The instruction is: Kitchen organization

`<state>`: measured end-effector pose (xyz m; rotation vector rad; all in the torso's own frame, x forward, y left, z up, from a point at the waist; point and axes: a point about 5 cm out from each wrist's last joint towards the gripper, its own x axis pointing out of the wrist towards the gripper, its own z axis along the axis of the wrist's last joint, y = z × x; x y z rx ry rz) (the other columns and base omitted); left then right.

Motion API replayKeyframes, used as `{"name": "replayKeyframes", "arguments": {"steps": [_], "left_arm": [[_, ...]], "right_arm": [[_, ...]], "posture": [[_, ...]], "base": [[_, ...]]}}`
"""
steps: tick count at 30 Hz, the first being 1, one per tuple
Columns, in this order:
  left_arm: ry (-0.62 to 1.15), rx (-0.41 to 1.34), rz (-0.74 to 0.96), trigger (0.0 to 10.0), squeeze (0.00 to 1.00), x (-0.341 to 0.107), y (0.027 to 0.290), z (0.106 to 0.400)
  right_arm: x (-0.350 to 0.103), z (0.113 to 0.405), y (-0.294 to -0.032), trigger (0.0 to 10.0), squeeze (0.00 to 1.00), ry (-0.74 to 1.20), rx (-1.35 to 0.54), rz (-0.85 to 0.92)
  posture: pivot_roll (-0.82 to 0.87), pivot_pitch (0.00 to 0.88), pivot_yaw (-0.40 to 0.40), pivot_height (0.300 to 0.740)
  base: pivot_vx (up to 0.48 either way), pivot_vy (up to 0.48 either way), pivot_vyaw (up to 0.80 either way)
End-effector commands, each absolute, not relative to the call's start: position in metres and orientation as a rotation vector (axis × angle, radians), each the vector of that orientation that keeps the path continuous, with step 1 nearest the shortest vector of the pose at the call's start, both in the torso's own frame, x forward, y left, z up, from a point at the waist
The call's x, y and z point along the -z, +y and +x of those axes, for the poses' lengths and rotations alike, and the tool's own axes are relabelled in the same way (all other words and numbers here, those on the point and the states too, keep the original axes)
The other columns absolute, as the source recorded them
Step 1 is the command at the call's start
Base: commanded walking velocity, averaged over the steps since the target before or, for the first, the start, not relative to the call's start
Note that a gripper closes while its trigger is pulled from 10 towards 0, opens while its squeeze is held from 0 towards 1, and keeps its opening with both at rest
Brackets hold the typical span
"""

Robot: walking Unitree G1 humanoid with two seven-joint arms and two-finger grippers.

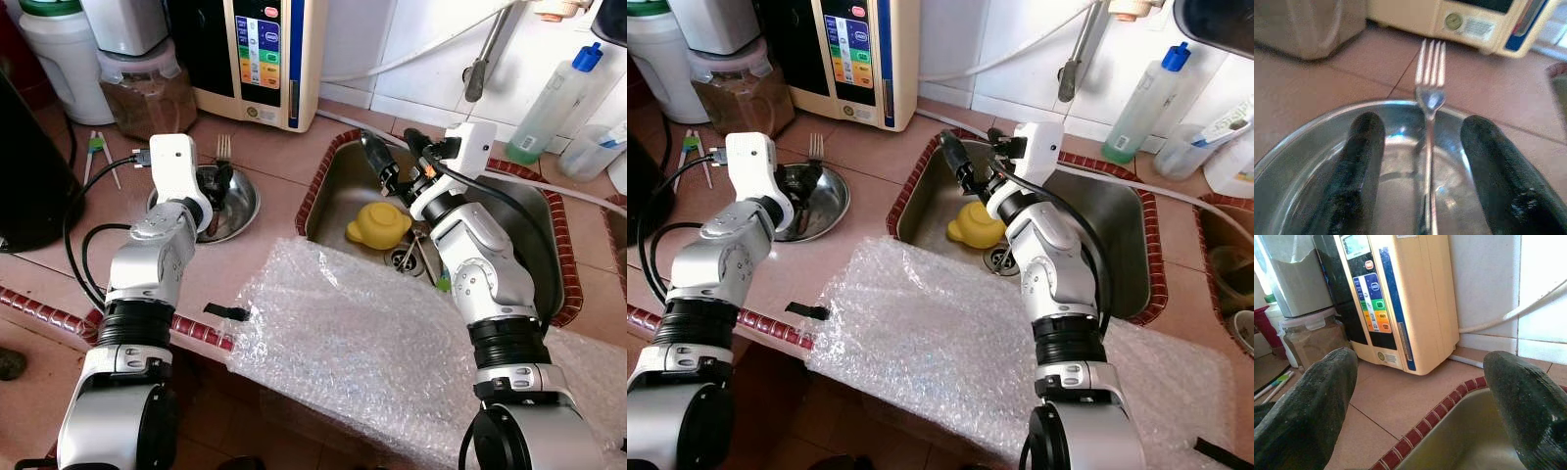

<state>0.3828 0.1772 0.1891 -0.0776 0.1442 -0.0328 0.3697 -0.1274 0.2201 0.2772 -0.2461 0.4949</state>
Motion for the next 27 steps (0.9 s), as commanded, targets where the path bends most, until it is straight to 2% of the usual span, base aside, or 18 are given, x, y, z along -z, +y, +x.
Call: {"name": "replayKeyframes", "arguments": {"steps": [1,7,8,9,12,13,14,15,16,17,18,19,20,21,27], "left_arm": [[0.128,0.035,-0.07,10.0,1.0,-0.196,0.174,0.387],[0.179,-0.011,-0.05,10.0,1.0,-0.185,0.18,0.39],[0.18,-0.005,-0.052,10.0,0.9,-0.184,0.179,0.39],[0.188,-0.001,-0.06,10.0,0.0,-0.183,0.179,0.391],[0.225,0.032,-0.089,10.0,0.0,-0.176,0.176,0.391],[0.244,0.047,-0.093,8.9,0.0,-0.173,0.174,0.391],[0.256,0.055,-0.094,8.9,0.0,-0.17,0.173,0.392],[0.28,0.077,-0.096,6.7,0.0,-0.167,0.17,0.391],[0.302,0.104,-0.095,7.4,0.0,-0.164,0.167,0.391],[0.304,0.111,-0.094,7.1,0.0,-0.163,0.166,0.392],[0.303,0.108,-0.092,3.7,0.0,-0.163,0.166,0.392],[0.305,0.105,-0.089,2.2,0.0,-0.162,0.166,0.392],[0.307,0.104,-0.086,2.2,0.0,-0.161,0.167,0.393],[0.31,0.101,-0.086,0.0,0.0,-0.161,0.168,0.393],[0.32,0.094,-0.075,0.0,0.0,-0.161,0.174,0.395]], "right_arm": [[-0.218,0.371,-0.132,10.0,0.0,-0.242,-0.474,0.274],[-0.218,0.371,-0.132,10.0,0.0,-0.243,-0.471,0.272],[-0.218,0.372,-0.132,10.0,0.0,-0.243,-0.471,0.272],[-0.219,0.372,-0.132,10.0,0.0,-0.245,-0.467,0.268],[-0.221,0.372,-0.132,10.0,0.0,-0.252,-0.469,0.261],[-0.222,0.372,-0.131,10.0,0.0,-0.254,-0.472,0.259],[-0.222,0.372,-0.131,10.0,0.0,-0.255,-0.473,0.258],[-0.222,0.372,-0.131,10.0,0.0,-0.257,-0.473,0.256],[-0.223,0.373,-0.131,10.0,0.0,-0.26,-0.471,0.254],[-0.223,0.373,-0.131,10.0,0.0,-0.261,-0.47,0.254],[-0.224,0.373,-0.132,10.0,0.0,-0.264,-0.467,0.251],[-0.224,0.373,-0.133,10.0,0.0,-0.265,-0.465,0.249],[-0.224,0.373,-0.133,10.0,0.0,-0.265,-0.463,0.247],[-0.224,0.373,-0.135,10.0,0.0,-0.266,-0.458,0.245],[-0.227,0.374,-0.136,10.0,0.0,-0.265,-0.487,0.238]], "posture": [[0.04,0.108,-0.037,0.74],[0.04,0.105,-0.035,0.74],[0.04,0.104,-0.036,0.74],[0.04,0.104,-0.037,0.74],[0.04,0.104,-0.038,0.74],[0.04,0.103,-0.038,0.74],[0.04,0.103,-0.038,0.74],[0.04,0.098,-0.036,0.74],[0.03,0.094,-0.034,0.74],[0.03,0.094,-0.034,0.74],[0.03,0.092,-0.032,0.74],[0.03,0.088,-0.032,0.74],[0.03,0.088,-0.032,0.74],[0.03,0.088,-0.032,0.74],[0.02,0.066,-0.032,0.74]], "base": [[0.0,0.0,0.0],[0.0,0.0,0.0],[0.0,0.0,0.0],[0.0,0.0,0.0],[0.0,0.0,0.0],[0.0,0.0,0.0],[0.0,0.0,0.0],[0.0,0.0,0.0],[0.0,0.0,0.0],[0.0,0.0,0.0],[0.0,0.0,0.0],[0.0,0.0,0.0],[0.0,0.0,0.0],[0.0,0.0,0.0],[0.0,0.0,0.0]]}}
